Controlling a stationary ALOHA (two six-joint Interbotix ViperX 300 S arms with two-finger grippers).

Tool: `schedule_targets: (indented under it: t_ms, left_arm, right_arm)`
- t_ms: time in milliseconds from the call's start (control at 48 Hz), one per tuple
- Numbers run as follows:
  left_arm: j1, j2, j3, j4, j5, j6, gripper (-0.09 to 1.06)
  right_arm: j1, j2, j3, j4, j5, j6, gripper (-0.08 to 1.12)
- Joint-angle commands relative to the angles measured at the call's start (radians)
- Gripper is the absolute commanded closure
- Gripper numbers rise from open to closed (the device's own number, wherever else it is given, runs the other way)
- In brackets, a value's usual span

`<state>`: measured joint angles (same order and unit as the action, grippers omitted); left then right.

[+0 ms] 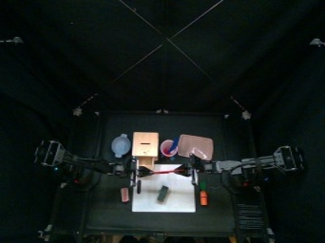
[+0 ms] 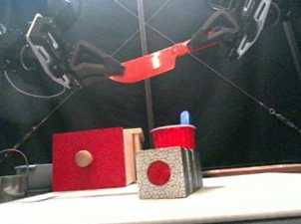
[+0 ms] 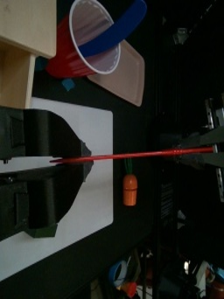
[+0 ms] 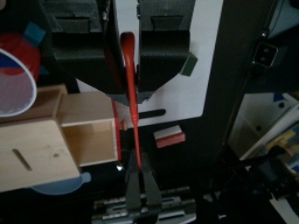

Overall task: Place sushi on board then cut the sushi with the knife then place the pieces on the plate
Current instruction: Cut the sushi into 4 pieces

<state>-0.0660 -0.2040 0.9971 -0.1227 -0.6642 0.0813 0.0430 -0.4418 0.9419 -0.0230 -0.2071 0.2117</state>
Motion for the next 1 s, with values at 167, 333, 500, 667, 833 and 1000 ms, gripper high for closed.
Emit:
schedule_targets:
  t_ms: [167, 333, 500, 667, 833, 1000]
  left_arm:
    - [0.005, -0.032, -0.015, 0.0, 0.009, 0.005, 0.63]
    - [0.006, -0.032, -0.015, 0.0, 0.012, 0.005, 0.63]
    - [0.005, -0.032, -0.012, 0.002, 0.014, 0.006, 0.63]
    - [-0.002, -0.012, -0.014, 0.006, 0.012, 0.005, 0.63]
    - [-0.005, 0.032, -0.026, 0.034, 0.012, 0.006, 0.63]
    - [-0.025, 0.083, -0.052, 0.078, 0.014, 0.006, 0.63]
  right_arm:
    - [0.026, 0.008, -0.011, 0.048, 0.081, 0.0, 0.61]
    - [0.026, 0.008, -0.026, 0.06, 0.143, 0.002, 0.61]
    - [0.023, 0.008, -0.04, 0.098, 0.221, 0.002, 0.65]
    - [0.02, 0.009, -0.04, 0.132, 0.261, 0.002, 0.67]
    - [0.069, 0.028, -0.031, 0.146, 0.295, -0.002, 0.67]
    - [0.147, 0.086, -0.048, 0.158, 0.331, 0.003, 0.67]
